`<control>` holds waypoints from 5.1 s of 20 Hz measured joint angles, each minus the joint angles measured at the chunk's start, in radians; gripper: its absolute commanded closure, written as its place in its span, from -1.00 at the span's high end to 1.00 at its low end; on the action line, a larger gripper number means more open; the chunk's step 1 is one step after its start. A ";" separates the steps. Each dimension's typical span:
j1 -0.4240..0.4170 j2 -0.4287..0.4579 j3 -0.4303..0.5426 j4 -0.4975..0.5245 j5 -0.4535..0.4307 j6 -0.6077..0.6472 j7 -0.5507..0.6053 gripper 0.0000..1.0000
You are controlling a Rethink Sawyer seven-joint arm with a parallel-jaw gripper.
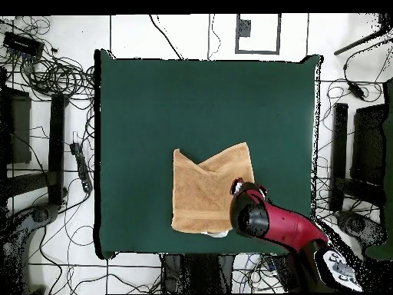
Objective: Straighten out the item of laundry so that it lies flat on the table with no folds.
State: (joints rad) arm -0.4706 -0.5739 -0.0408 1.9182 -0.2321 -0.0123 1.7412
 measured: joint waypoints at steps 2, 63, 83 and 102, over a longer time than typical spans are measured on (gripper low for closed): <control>0.000 0.006 0.002 -0.009 0.001 0.000 0.000 1.00; 0.117 0.100 0.011 -0.153 0.171 0.060 0.000 1.00; 0.121 0.154 0.011 -0.173 0.171 0.060 0.000 1.00; 0.124 0.156 0.011 -0.177 0.171 0.060 0.000 -1.00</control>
State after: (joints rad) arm -0.3470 -0.4182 -0.0297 1.7414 -0.0609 0.0480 1.7412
